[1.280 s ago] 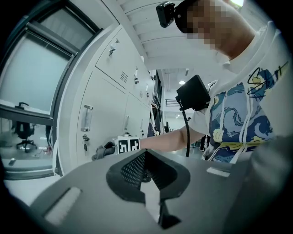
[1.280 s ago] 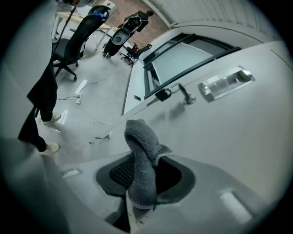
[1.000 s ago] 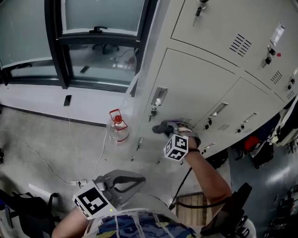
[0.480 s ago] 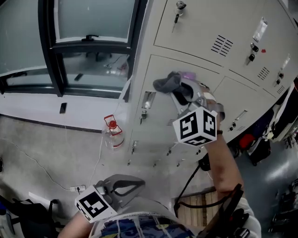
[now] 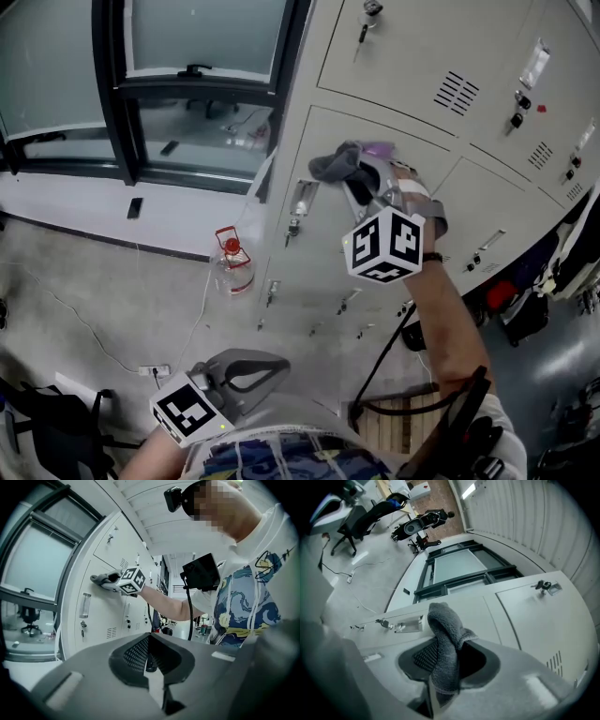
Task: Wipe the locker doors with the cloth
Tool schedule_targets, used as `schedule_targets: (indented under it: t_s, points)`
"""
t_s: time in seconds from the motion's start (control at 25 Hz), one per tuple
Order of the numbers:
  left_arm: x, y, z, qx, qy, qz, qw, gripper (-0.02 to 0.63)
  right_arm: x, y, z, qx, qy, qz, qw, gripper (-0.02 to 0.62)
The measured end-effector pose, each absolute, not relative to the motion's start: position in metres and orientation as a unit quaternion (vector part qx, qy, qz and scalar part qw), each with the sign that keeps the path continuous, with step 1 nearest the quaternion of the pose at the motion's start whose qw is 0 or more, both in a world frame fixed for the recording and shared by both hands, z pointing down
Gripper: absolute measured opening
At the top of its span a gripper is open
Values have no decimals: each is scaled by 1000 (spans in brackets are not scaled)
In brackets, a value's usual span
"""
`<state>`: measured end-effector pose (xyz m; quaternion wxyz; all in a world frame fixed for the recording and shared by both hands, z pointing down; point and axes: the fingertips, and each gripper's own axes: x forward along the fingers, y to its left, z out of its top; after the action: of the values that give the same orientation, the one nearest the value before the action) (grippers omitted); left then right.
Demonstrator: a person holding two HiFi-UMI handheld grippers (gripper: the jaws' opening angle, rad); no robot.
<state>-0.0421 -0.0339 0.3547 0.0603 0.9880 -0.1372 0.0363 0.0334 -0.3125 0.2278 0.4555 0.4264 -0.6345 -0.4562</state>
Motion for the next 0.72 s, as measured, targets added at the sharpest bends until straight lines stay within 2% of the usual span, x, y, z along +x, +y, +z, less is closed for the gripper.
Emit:
schedule_targets:
  t_s: [0.72]
  points:
    - [-38, -39, 362, 982, -165, 56, 76, 2, 29, -312, 394, 331, -676, -399, 523, 114]
